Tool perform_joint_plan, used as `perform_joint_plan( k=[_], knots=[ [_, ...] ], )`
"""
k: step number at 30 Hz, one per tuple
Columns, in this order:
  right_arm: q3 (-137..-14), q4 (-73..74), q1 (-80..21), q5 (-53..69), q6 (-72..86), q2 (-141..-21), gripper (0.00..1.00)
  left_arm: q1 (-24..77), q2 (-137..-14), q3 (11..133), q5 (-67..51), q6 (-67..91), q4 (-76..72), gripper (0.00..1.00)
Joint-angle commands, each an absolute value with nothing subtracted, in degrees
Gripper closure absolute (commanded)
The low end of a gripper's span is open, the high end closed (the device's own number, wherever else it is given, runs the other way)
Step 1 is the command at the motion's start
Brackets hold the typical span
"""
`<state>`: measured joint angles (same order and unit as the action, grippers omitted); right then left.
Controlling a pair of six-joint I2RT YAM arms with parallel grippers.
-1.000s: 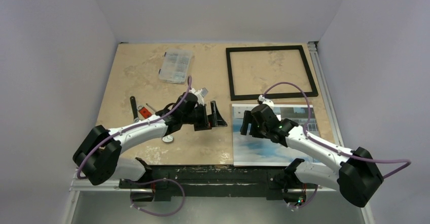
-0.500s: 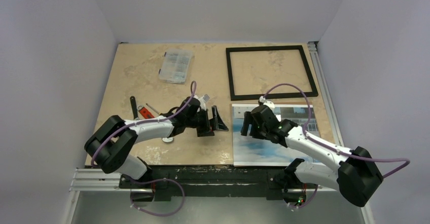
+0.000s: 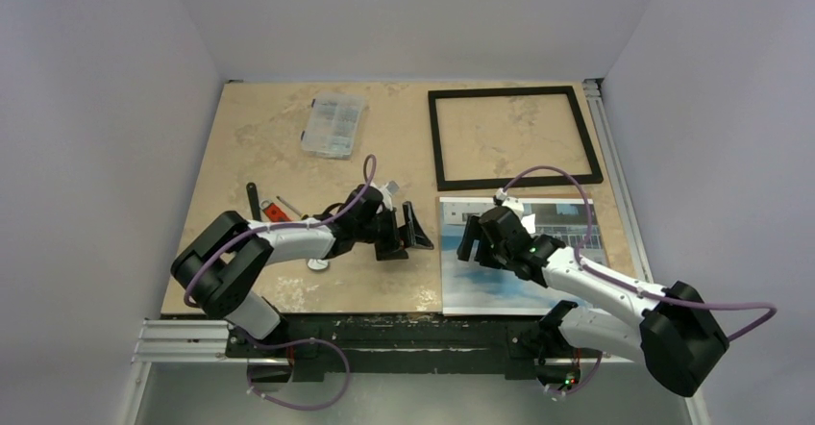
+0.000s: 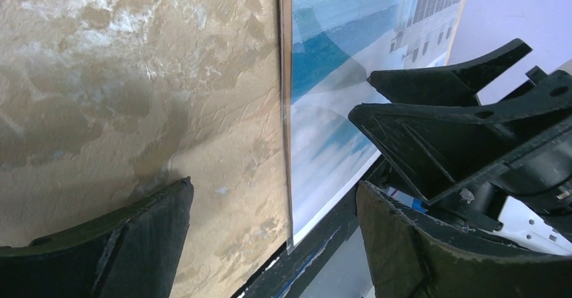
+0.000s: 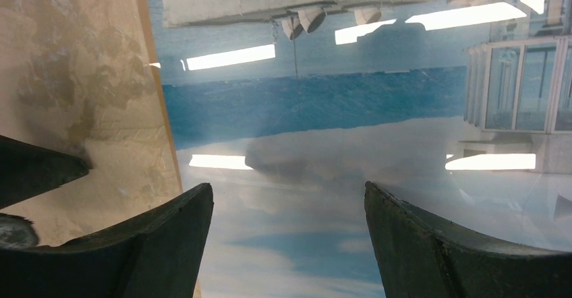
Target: Take the photo out of the frame
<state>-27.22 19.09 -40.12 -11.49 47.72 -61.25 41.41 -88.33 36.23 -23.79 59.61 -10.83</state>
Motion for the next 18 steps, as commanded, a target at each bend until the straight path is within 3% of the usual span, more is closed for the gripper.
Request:
perform_joint_plan(
  k=[1, 18],
  knots=[
    [-24.4, 17.6, -40.3, -12.1, 49.6, -62.7, 0.19, 43.1, -92.4, 39.6, -25.7, 61.0, -17.0, 0.16],
    [-23.5, 17.0, -40.3, -11.1, 49.6, -61.0, 0.19, 47.8, -100.3, 39.6, -28.7, 68.0, -33.0, 0.25]
  ],
)
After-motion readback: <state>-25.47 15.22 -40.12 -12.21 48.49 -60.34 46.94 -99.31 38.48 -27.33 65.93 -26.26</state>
